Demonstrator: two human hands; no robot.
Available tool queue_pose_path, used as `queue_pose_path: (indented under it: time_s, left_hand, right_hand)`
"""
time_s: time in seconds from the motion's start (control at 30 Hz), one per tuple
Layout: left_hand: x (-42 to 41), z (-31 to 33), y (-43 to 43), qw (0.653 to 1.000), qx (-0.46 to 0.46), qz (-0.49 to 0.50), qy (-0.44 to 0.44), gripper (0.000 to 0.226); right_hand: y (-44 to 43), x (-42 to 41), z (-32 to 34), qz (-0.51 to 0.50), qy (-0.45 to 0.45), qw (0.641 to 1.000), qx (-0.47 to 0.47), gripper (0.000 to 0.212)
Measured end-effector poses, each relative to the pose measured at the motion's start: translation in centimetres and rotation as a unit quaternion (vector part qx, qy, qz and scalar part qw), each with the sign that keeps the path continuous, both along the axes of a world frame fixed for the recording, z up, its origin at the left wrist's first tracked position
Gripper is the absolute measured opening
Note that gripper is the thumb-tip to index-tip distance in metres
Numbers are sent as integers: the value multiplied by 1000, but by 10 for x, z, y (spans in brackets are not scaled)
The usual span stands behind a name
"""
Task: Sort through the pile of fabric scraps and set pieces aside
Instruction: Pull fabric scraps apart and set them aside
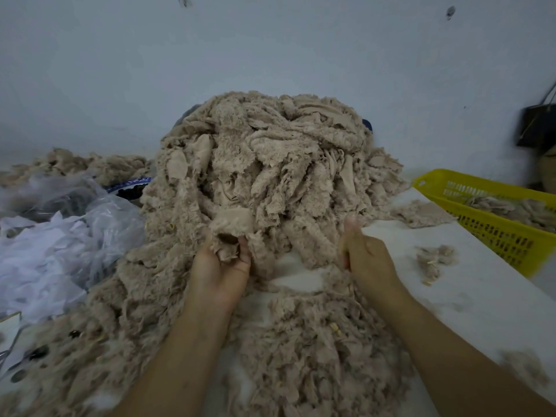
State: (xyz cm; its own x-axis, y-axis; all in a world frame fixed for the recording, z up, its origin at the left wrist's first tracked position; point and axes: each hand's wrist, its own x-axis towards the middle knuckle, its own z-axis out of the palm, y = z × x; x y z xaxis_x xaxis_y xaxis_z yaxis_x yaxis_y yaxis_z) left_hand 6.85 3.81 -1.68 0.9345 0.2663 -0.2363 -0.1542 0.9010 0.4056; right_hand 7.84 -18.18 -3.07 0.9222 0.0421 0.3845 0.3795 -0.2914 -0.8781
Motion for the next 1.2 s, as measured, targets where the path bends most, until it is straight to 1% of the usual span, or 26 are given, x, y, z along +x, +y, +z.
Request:
queue_pose_path:
  time_s: [0.07,0.1,0.17,0.2,0.3,0.33,0.37,0.4,0.43,0.5,0.53,0.57,0.67,0.73,0.77,0.8,0.83,0.87,0.93,1.0,1.03,1.07,1.1,1.13,1.17,1.2]
  left_hand:
    - [-1,0,-3,1000,3,-16,-18,35]
    - [-3,1,-4,999,11,-24,-28,31]
    - [-7,2,-7,997,19,-43,-56,26]
    - [-8,2,-9,996,18,-57,-73,28]
    - [-14,1,-15,988,33,-108,-101,33]
    - [-14,0,-16,986,40,-125,-102,33]
    - [-16,1,-16,983,45,-143,-105,32]
    - [-16,1,-15,981,45,-159,-107,29]
    - [-18,3,-15,978,37,-172,-114,25]
    - [-21,6,-15,974,18,-182,-134,33]
    - [-21,7,-15,972,19,-186,-139,35]
    - [-22,8,-15,971,21,-191,-139,36]
    - [-21,9,-15,972,13,-192,-137,42]
    - [-20,8,-14,972,13,-189,-139,47]
    - [-20,8,-14,970,9,-196,-142,48]
    - [-20,7,-15,969,5,-203,-142,49]
    - [-20,6,-16,967,18,-213,-137,50]
    - [-20,4,-16,966,46,-222,-125,46]
    - [-17,1,-18,966,85,-225,-91,36]
    - [-13,1,-19,982,67,-163,-70,33]
    - [-10,2,-18,990,58,-109,-60,35]
    - [-7,2,-18,994,82,-54,-51,31]
    - [-6,1,-18,988,151,-12,-37,24]
    - [-7,0,-18,968,251,12,-22,20]
    - [-8,-2,-20,932,361,23,-10,18]
    - [-9,-5,-23,887,461,28,-8,19]
  right_hand:
    - [8,-3,-2,46,-8,998,-52,74]
    - [12,-2,-4,57,-26,994,-88,65]
    - [18,0,-5,73,-46,985,-152,37]
    - [20,0,-5,87,-41,979,-180,34]
    - [27,0,-11,126,-41,963,-236,65]
    - [31,-3,-11,142,-45,958,-247,74]
    - [34,-5,-12,153,-47,954,-253,77]
    - [36,-6,-12,158,-53,952,-255,73]
    - [37,-7,-11,160,-65,951,-255,62]
    - [36,-6,-9,147,-104,955,-235,27]
    - [34,-5,-9,135,-117,960,-214,14]
    - [32,-5,-7,123,-116,969,-183,11]
    - [25,-3,-3,87,-69,991,-72,18]
    - [20,-4,-2,102,-29,994,-39,7]
    - [20,-4,-2,131,-6,990,-48,9]
    - [22,-5,-2,158,9,985,-74,26]
    - [27,-8,-4,183,15,977,-109,37]
    - [33,-11,-6,198,12,971,-137,35]
    - [40,-10,-12,200,-8,969,-146,11]
    - [34,-6,-11,149,4,983,-108,17]
    - [29,-2,-9,113,35,991,-56,20]
    - [24,1,-4,84,89,992,27,20]
    - [20,4,-1,75,145,978,127,19]
    - [18,4,3,73,190,956,212,19]
    - [18,4,5,76,210,939,263,20]
    - [20,3,5,81,223,931,279,22]
